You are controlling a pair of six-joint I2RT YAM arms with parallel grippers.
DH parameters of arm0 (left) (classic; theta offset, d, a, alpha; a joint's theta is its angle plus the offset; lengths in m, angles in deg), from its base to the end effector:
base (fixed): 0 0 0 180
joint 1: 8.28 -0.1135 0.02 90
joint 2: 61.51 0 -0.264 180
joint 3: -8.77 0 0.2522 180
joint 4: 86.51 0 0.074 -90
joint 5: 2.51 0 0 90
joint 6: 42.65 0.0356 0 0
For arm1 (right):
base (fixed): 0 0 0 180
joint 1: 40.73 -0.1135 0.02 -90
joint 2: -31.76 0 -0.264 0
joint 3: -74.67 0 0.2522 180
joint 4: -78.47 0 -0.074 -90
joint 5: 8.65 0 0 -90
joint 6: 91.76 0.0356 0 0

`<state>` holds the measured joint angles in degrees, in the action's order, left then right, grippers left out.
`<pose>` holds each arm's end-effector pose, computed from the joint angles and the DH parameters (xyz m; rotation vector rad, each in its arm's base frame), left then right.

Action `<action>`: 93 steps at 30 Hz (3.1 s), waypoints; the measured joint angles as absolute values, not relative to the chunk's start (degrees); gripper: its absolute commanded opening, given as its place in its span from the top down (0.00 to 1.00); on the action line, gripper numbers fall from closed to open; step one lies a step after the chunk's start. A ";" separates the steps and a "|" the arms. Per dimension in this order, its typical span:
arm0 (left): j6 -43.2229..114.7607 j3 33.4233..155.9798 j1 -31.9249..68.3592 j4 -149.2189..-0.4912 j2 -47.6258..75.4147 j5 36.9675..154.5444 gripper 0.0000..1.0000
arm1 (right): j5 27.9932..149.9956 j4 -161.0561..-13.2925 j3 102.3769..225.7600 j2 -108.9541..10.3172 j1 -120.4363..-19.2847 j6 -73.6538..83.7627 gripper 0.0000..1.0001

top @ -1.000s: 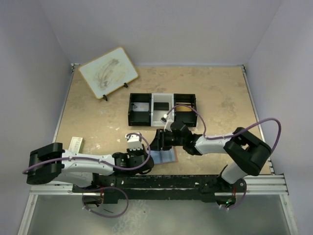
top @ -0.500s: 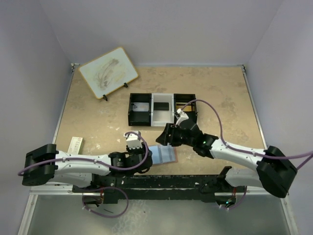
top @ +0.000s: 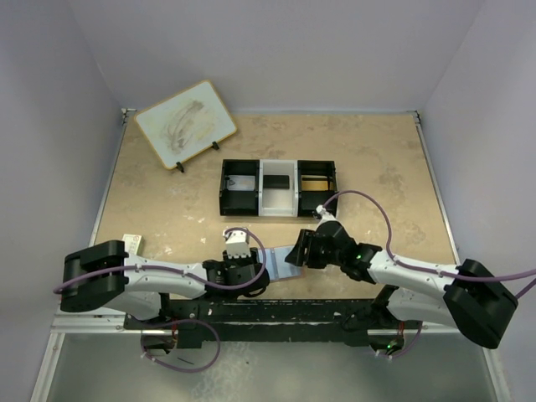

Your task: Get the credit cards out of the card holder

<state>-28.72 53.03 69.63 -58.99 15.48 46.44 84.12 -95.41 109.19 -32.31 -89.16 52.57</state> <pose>0.0695 -0.2129 0.1468 -0.1923 2.3100 -0.4025 0.1400 0.1605 0.1627 0.0937 2.3976 0.9982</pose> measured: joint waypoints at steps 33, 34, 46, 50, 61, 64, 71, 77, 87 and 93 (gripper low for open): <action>-28.33 54.19 69.47 -58.12 17.77 46.31 0.74 | 87.57 -101.57 109.76 -37.05 -89.07 51.04 0.59; -28.27 54.24 69.47 -58.07 17.77 46.31 0.74 | 87.55 -101.24 109.91 -37.05 -89.07 50.95 0.61; -28.05 54.52 69.47 -57.53 17.97 46.15 0.75 | 88.25 -96.61 113.76 -32.66 -89.09 49.05 0.74; -28.05 54.72 69.47 -57.27 18.12 46.17 0.76 | 89.80 -96.98 114.63 -33.14 -89.09 48.50 0.74; -28.07 54.87 69.45 -57.31 18.26 46.20 0.76 | 91.92 -98.49 115.81 -37.64 -89.20 48.52 0.54; -28.07 54.87 69.45 -57.29 18.26 46.20 0.76 | 88.21 -94.25 116.62 -37.40 -89.20 48.67 0.51; -28.07 54.87 69.45 -57.29 18.26 46.20 0.77 | 84.88 -89.73 115.88 -35.98 -89.20 49.00 0.54; -28.07 54.87 69.45 -57.29 18.26 46.20 0.77 | 85.78 -92.52 113.62 -36.88 -89.20 49.31 0.59; -28.07 54.87 69.45 -57.27 18.23 46.20 0.77 | 85.58 -94.05 113.21 -37.34 -89.20 49.90 0.54; -28.05 54.87 69.45 -57.27 18.23 46.20 0.77 | 85.39 -93.90 113.25 -37.34 -89.20 50.12 0.54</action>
